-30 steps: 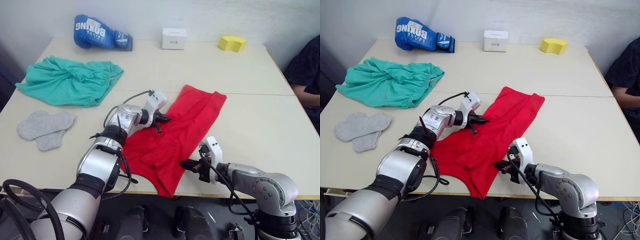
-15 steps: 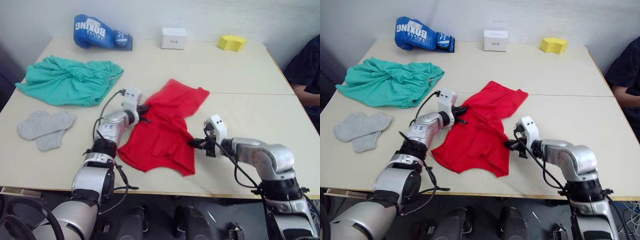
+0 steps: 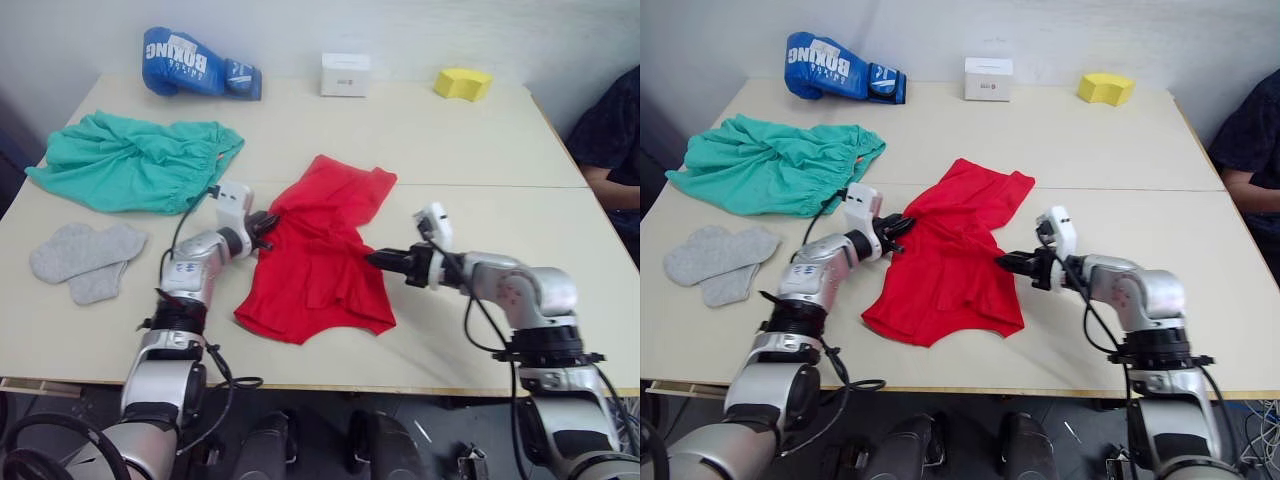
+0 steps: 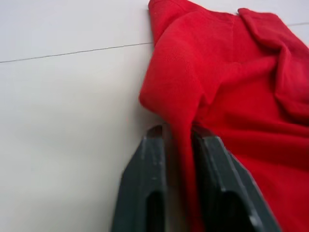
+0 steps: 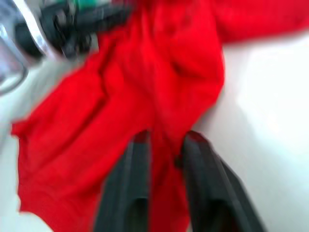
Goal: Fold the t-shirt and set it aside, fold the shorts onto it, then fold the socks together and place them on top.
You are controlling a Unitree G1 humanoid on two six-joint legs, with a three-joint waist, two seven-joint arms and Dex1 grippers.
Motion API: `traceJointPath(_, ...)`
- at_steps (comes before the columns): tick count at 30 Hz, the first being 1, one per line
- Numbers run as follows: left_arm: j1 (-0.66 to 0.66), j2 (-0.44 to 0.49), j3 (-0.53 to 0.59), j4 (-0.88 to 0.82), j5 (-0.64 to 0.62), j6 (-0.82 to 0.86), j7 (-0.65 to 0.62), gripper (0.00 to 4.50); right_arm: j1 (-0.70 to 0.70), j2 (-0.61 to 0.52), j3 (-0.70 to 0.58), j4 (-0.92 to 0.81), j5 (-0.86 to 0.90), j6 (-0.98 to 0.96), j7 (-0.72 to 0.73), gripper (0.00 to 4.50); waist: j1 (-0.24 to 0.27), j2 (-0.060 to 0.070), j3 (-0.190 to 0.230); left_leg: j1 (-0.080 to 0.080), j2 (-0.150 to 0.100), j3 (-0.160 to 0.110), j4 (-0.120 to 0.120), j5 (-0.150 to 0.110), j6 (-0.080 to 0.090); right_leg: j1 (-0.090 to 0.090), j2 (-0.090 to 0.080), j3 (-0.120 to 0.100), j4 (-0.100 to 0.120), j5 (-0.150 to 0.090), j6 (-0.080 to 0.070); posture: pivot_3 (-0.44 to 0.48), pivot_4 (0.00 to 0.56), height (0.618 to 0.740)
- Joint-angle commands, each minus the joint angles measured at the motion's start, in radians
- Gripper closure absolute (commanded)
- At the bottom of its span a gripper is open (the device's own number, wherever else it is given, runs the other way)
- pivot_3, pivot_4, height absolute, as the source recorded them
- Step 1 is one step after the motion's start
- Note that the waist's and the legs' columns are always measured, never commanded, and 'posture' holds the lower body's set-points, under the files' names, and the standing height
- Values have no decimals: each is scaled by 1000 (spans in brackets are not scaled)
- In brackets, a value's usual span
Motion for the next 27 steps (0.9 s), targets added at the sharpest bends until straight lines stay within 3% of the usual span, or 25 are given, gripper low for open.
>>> traceJointPath(1, 59, 117, -9, -122, -32, 56, -147, 2277, 92, -134, 18, -116, -16, -93, 157, 2110, 1, 0, 0, 0, 0, 0, 0, -1, 0, 0, 0, 0, -1, 0, 0, 0, 150, 740)
traceJointPath(4, 137, 259, -41, -203, -12, 33, -279, 1360, 169, -206, 41, -98, -195, -470, 218, 1061, -1, 0, 0, 0, 0, 4, 1, -4, 1, 0, 0, 3, -3, 0, 0, 0, 150, 740)
traceJointPath(7, 200, 385, -100, -244, 62, -264, -410, 443, 185, -219, 73, 20, -390, -911, 215, 20, -2, 1, 0, 2, 0, 9, 1, -8, -3, -1, 0, 4, -7, 2, 2, 0, 150, 740)
traceJointPath(8, 210, 434, -138, -230, 114, -424, -448, 132, 185, -224, 88, 66, -436, -1051, 232, 0, -2, 0, 0, 2, 0, 10, 0, -8, -3, -2, 0, 5, -8, 2, 2, 0, 150, 740)
traceJointPath(10, 206, 482, -179, -175, 178, -662, -470, 61, 177, -219, 103, 158, -490, -1278, 259, 0, -2, 1, 1, 2, 1, 10, -1, -7, -4, -2, -1, 7, -10, 3, 1, 0, 150, 740)
traceJointPath(14, 174, 482, -212, -35, 180, -903, -535, 61, 126, -220, 159, 427, -606, -1847, 286, 0, 2, 5, 2, 2, 1, 11, -2, -8, -5, -2, -2, 9, -12, 4, 1, 0, 150, 740)
traceJointPath(16, 144, 486, -247, 61, 249, -1080, -504, 61, 88, -199, 180, 542, -651, -1996, 250, 0, -1, 4, 2, 2, 1, 11, -1, -7, -4, -2, -1, 8, -12, 4, 1, 0, 150, 740)
traceJointPath(21, 76, 458, -310, 196, 377, -1264, -406, 61, 25, -137, 240, 649, -736, -2190, 173, 0, -3, 5, 2, 7, 1, 13, 1, -3, 3, 1, 0, 6, -7, 4, 0, 0, 150, 740)
traceJointPath(27, 41, 397, -366, 244, 409, -1390, -365, 61, -8, -94, 301, 717, -850, -2297, 67, 0, 3, 6, 2, 17, 2, 11, 0, -9, 3, 11, -8, 10, -6, 4, 0, 0, 150, 740)
